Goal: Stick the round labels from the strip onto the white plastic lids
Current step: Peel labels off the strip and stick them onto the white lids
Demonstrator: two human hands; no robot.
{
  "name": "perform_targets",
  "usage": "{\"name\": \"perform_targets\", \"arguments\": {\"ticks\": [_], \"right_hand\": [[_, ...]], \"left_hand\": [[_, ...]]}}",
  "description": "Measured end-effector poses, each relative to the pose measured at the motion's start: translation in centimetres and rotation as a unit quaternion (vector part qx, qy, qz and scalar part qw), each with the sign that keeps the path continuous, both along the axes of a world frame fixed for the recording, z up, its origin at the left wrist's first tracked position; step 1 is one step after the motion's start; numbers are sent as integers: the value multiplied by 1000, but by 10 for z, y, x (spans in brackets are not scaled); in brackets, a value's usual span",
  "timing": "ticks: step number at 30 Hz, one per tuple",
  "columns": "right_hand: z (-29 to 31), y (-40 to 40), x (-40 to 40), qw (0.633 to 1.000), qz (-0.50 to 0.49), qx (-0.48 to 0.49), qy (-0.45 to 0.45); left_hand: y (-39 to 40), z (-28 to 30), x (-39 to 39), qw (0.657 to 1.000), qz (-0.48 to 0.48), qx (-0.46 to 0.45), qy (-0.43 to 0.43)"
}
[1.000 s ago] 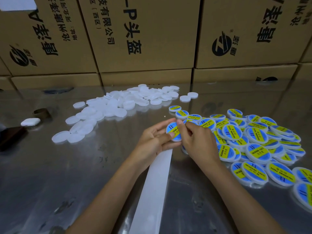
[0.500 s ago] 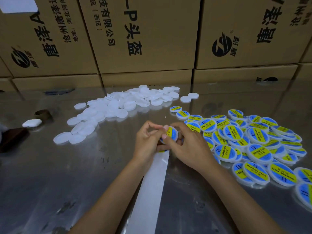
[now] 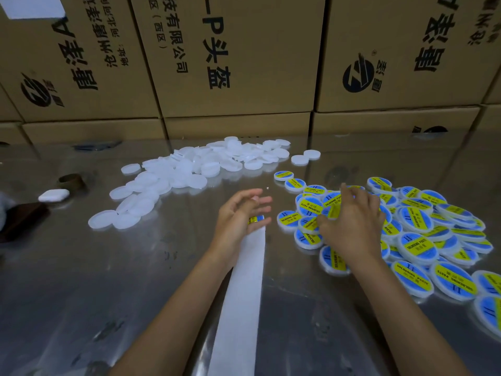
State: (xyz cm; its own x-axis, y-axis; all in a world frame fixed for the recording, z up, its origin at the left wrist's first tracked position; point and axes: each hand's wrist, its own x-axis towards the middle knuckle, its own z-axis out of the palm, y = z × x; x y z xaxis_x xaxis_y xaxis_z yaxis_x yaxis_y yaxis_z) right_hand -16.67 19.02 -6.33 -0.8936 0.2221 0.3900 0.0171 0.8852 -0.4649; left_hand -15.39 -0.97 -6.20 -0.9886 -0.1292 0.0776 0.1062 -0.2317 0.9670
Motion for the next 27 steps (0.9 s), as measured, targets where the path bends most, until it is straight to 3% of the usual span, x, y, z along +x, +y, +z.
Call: {"name": "perform_targets", "arguments": {"ticks": [3, 6, 10, 13, 16, 19, 22, 27], "right_hand": [[2, -8, 4, 996, 51, -35, 71], [4, -29, 14, 963, 178, -163, 120], [10, -63, 30, 916, 289, -271, 55], [19, -85, 32, 874, 368, -316, -32], [21, -107, 31, 853, 396, -331, -82], [13, -123, 29, 851, 386, -344, -90], [-1, -124, 25, 866, 370, -325, -87], [-16, -119, 16, 876, 352, -317, -94]], "left_hand": [[-4, 3, -4, 996, -21, 80, -17], [-13, 6, -9, 985, -30, 162, -50], [-29, 5, -12, 969, -45, 236, -63], [-51, 9, -19, 973, 12, 226, -38], [-75, 5, -26, 986, 144, 87, -15], [-96, -11, -33, 957, 261, -123, -23], [-113, -17, -51, 925, 290, -241, -47], [-135, -18, -99, 843, 293, -440, -95]]}}
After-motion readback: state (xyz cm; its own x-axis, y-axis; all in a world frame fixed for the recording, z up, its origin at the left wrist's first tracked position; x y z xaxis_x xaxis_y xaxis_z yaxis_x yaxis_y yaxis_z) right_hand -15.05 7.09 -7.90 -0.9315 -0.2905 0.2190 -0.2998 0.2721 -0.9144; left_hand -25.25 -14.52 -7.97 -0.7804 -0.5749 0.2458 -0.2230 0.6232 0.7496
